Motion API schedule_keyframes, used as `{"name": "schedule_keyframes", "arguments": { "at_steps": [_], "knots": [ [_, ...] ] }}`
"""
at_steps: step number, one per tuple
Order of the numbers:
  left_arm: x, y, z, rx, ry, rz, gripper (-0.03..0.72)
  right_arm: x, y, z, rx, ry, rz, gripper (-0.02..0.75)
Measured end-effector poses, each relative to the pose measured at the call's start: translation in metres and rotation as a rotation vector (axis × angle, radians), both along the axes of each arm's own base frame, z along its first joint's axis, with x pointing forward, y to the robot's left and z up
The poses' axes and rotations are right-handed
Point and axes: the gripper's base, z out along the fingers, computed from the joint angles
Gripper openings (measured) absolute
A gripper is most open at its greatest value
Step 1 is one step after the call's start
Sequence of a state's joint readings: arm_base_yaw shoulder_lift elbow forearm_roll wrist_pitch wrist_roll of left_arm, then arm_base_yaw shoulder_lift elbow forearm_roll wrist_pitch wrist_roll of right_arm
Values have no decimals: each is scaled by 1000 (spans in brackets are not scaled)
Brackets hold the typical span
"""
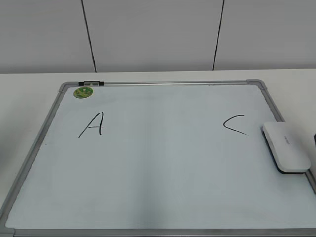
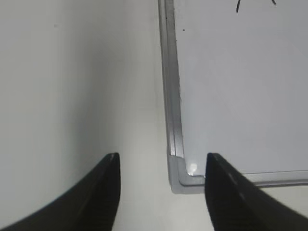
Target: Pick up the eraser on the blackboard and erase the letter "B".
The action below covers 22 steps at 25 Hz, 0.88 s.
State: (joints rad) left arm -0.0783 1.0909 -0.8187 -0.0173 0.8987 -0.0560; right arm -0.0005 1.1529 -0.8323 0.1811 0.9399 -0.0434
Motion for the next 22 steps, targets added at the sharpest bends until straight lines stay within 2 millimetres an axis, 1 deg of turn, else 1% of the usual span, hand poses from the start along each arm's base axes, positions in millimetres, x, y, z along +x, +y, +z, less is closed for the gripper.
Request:
{"name": "schedule_keyframes", "arguments": {
  "at_steps": [2, 3, 6, 10, 11, 13, 17, 20, 22],
  "knots": [
    [-19, 2, 2, -3, -32, 0, 419, -13, 0, 0, 0, -8, 2, 501],
    [-28, 2, 0, -3, -35, 0, 418, -25, 0, -1, 0, -12, 5, 501],
    [-57, 5, -1, -2, -83, -1, 415, -47, 0, -2, 2, -39, 7, 501],
    [-88, 7, -6, -1, -118, -2, 401, -79, 0, -3, -5, -77, 17, 501],
    [-95, 8, -8, 1, -119, -2, 399, -82, 0, -3, -7, -80, 18, 501],
    [-105, 9, -11, 8, -113, -2, 396, -96, 0, -5, -12, -75, 25, 501],
    [-118, 11, -20, 10, -94, -2, 390, -115, 0, -16, -13, -7, 40, 500],
    [-122, 10, -20, 8, -107, -15, 389, -126, -1, -23, -27, 17, 46, 500],
    [-123, 10, -20, 8, -106, -20, 389, -129, -1, -22, -29, 6, 47, 501]
  ]
}}
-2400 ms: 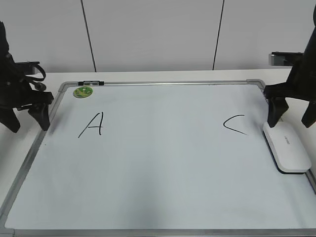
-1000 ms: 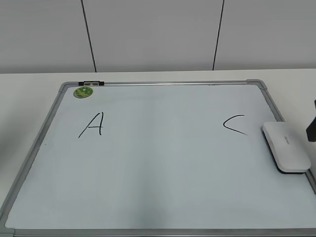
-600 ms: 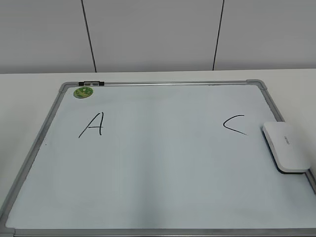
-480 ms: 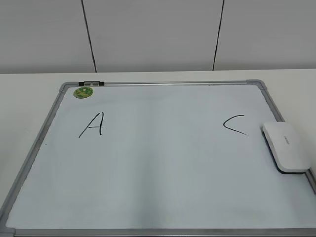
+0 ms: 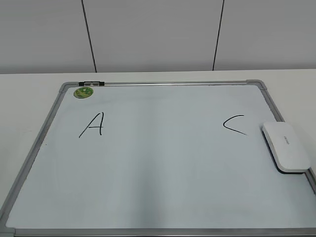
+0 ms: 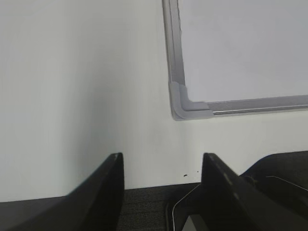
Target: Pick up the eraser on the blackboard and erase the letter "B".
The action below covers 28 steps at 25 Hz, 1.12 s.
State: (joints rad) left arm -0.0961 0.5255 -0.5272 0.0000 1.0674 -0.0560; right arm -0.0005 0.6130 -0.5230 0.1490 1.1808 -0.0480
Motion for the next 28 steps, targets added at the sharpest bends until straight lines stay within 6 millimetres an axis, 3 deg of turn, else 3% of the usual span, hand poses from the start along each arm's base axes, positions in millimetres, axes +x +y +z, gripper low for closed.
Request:
{"name": "schedule_keyframes", "arguments": {
  "at_steps": [20, 28],
  "knots": [
    [-1, 0, -2, 6, 9, 0, 365, 0, -9, -5, -120, -41, 33, 500],
    [-1, 1, -2, 12, 8, 0, 365, 0, -7, -5, -169, -52, 148, 501]
  ]
}}
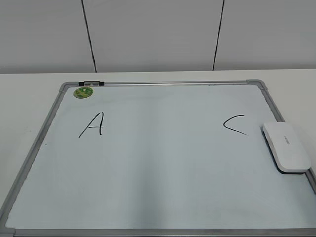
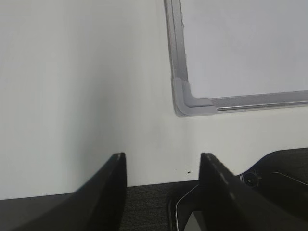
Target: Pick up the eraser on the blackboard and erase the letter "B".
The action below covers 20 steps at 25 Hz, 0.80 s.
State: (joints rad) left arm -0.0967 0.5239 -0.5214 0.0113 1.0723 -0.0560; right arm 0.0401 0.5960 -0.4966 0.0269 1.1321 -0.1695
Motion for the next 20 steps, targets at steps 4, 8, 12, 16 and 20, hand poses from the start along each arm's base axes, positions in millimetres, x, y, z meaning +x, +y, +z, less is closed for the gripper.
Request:
{"name": "schedule_keyframes", "arguments": {
  "at_steps": [4, 8, 12, 16, 20],
  "knots": [
    [0, 0, 0, 0, 0, 0, 365, 0, 0, 0, -2, 0, 4, 500],
    [0, 0, 0, -2, 0, 0, 363, 0, 0, 0, -2, 0, 4, 500],
    [0, 0, 0, -2, 0, 0, 363, 0, 0, 0, -2, 0, 4, 500],
    [0, 0, 0, -2, 0, 0, 363, 0, 0, 0, -2, 0, 4, 501],
    [0, 0, 0, -2, 0, 0, 361, -1, 0, 0, -2, -5, 4, 501]
  ]
}}
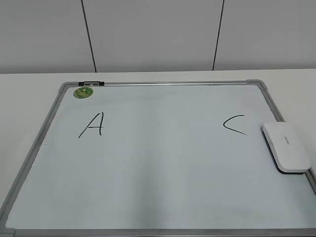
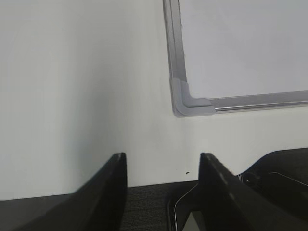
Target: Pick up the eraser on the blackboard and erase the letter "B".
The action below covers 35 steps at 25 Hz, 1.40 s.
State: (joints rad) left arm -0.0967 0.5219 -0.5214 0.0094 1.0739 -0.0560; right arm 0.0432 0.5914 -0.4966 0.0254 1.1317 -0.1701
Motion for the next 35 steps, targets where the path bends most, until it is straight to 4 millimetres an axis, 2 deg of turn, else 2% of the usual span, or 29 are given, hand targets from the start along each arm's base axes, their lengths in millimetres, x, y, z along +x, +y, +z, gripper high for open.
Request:
{"name": "schedule_keyframes", "arguments": {
  "at_steps": [5, 12, 20, 26, 35],
  "knots": [
    [-12, 1, 6, -8, -86, 0, 338, -12, -1, 6, 4, -92, -4, 500],
    [-40, 5, 14, -21, -266, 38, 328, -41, -4, 17, 1, -296, -73, 501],
    [-70, 7, 16, -26, -441, 73, 308, -69, -4, 20, 1, -484, -76, 500],
    [-78, 7, 16, -29, -485, 73, 293, -86, -3, 20, 1, -590, -75, 500],
    [-78, 7, 15, -30, -479, 72, 281, -87, -3, 20, -1, -597, -74, 500]
  ]
}}
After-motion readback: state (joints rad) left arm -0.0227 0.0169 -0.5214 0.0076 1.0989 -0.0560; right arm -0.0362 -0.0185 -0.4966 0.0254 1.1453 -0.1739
